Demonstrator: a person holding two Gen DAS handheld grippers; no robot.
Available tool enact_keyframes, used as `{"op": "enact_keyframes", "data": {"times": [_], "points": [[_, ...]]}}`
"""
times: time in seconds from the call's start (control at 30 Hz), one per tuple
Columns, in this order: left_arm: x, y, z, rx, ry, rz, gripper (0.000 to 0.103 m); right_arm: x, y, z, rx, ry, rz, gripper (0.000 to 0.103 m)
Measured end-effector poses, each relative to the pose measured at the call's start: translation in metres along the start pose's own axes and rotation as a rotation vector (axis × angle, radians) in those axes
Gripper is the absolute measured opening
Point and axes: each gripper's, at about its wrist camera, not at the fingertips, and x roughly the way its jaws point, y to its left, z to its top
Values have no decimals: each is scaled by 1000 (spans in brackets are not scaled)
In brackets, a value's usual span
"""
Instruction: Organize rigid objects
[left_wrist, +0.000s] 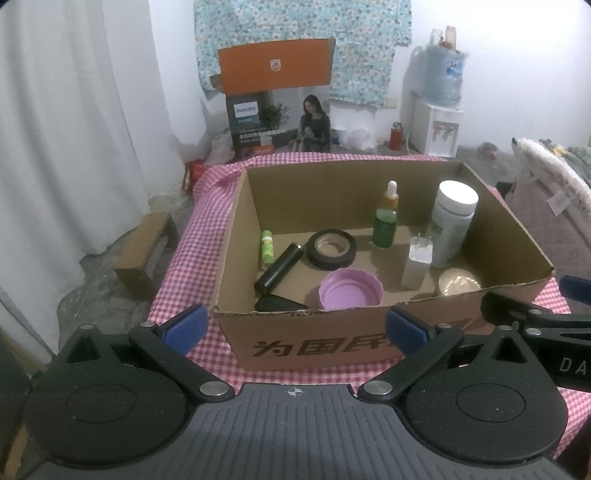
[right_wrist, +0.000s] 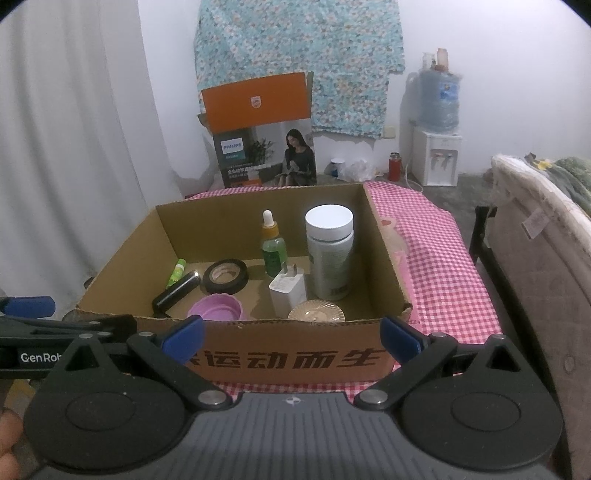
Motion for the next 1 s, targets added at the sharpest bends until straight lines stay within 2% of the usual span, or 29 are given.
{"op": "enact_keyframes", "data": {"times": [1.0], "points": [[-1,2,4,-10,-14,9,103,0,1,6,-31,-5,8,103]]}}
